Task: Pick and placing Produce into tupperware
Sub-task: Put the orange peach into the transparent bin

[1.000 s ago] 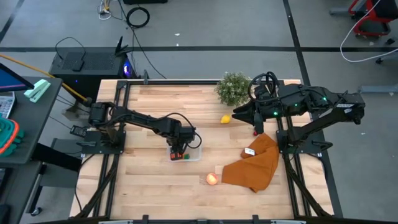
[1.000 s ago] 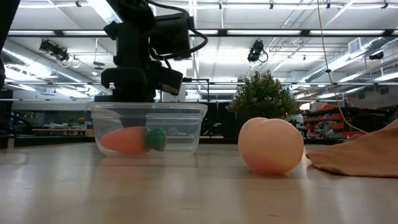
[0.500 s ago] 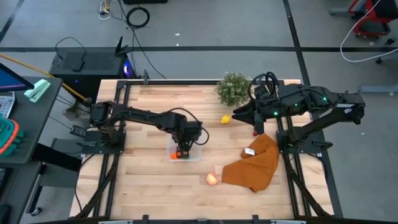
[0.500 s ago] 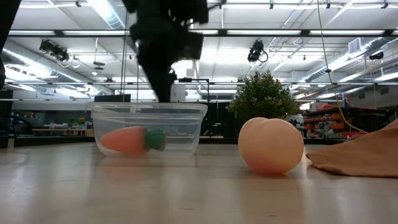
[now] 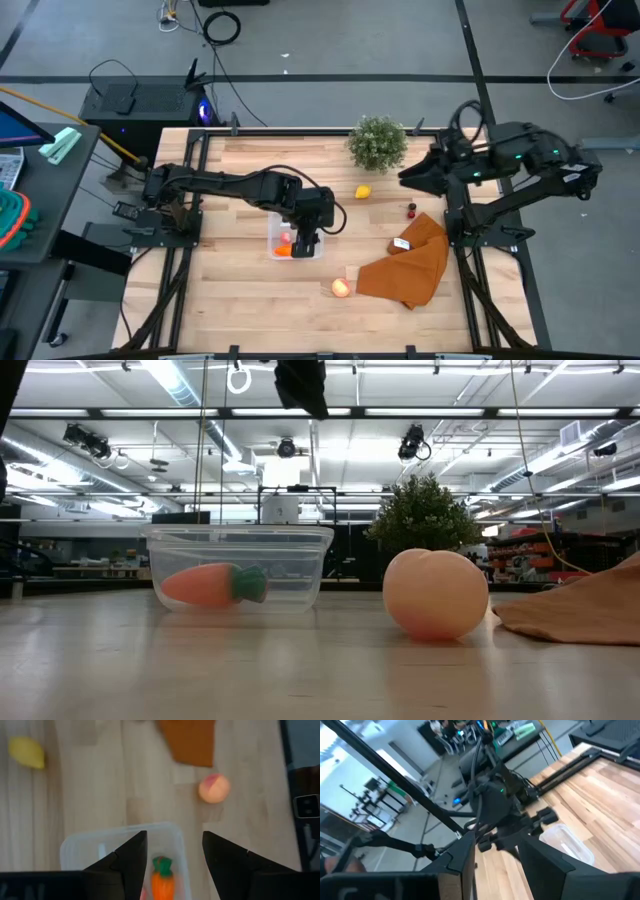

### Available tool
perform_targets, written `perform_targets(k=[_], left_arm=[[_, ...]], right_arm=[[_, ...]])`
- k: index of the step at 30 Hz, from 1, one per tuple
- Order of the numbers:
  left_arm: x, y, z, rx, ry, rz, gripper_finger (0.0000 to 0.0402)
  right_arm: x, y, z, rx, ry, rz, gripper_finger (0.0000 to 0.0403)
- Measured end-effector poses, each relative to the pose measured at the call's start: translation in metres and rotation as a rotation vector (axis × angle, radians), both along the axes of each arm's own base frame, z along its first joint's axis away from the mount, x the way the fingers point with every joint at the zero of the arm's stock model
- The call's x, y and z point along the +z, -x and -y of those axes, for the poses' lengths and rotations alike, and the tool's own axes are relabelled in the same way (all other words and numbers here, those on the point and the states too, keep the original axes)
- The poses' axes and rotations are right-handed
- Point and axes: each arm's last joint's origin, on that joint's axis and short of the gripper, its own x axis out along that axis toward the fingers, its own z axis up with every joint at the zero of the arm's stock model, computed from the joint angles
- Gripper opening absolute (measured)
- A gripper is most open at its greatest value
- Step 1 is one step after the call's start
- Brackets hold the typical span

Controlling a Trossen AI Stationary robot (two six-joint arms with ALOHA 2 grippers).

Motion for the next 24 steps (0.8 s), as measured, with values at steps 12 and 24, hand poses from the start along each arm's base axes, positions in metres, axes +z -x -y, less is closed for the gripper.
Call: perform_targets(k=[12,24], left_arm=[[0.009,-0.007,0.034,-0.061,0.007,0.155,0.0183],[0.006,-0.006,0.052,0.07,-0.013,0.155,0.018]], right_arm=[[-0.003,0.035,0.006,-0.027,0.014,-0.05,0.0122],[-0.016,0.036,0.006,-0.005,0.051,-0.157,0.0122]])
